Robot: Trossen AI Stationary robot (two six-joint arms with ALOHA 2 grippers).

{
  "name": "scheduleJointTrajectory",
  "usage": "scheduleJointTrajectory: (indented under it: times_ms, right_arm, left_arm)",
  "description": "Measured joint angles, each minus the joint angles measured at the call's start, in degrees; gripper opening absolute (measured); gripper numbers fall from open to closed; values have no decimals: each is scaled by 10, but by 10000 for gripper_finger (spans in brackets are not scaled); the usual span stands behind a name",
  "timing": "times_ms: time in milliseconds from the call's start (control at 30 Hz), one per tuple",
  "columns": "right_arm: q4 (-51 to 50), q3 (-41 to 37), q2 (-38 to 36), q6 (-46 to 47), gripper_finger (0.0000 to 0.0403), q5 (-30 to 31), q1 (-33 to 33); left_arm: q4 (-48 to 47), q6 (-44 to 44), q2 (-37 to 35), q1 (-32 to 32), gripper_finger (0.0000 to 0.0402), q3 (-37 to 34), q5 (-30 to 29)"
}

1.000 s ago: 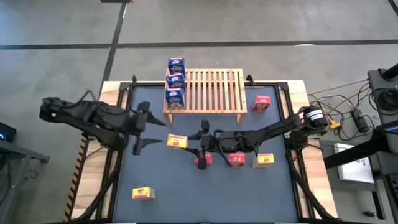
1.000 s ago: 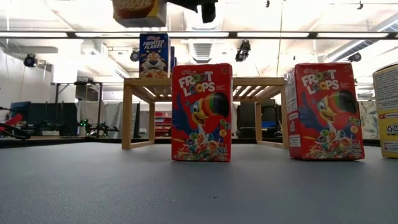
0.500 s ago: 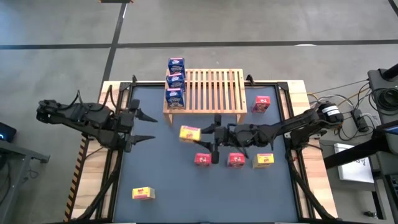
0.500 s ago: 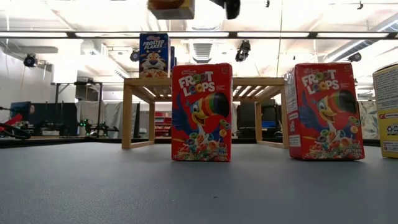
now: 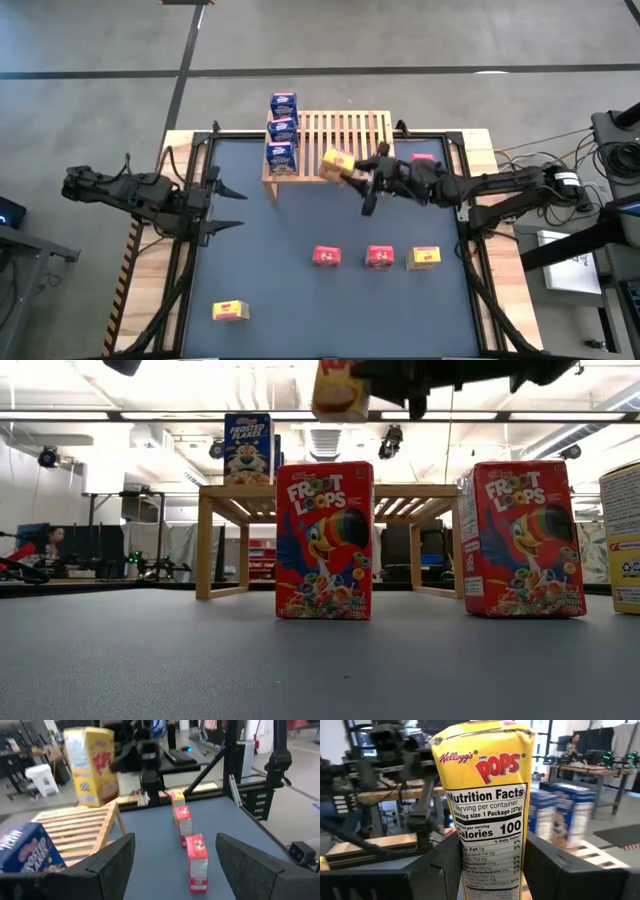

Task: Stack cereal on shelf
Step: Put the top yellow cereal box on the shelf

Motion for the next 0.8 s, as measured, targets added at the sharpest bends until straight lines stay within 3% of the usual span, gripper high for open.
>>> scheduleJointTrajectory:
  times_ms: [300,400,500,800]
  right_arm:
    - [1,1,-1,26,162,-195,-155]
    - [0,13,20,26,162,-238,-206]
    - [0,39,51,33,162,-300,-254]
    - [-2,175,199,39,162,-462,-336]
  left_arm:
    - [53,50,-61,5,261,-33,-33]
    - [59,69,-73,13,261,-46,-82]
    - [65,78,-82,28,261,-54,-123]
    - [92,75,-85,64,261,-55,-99]
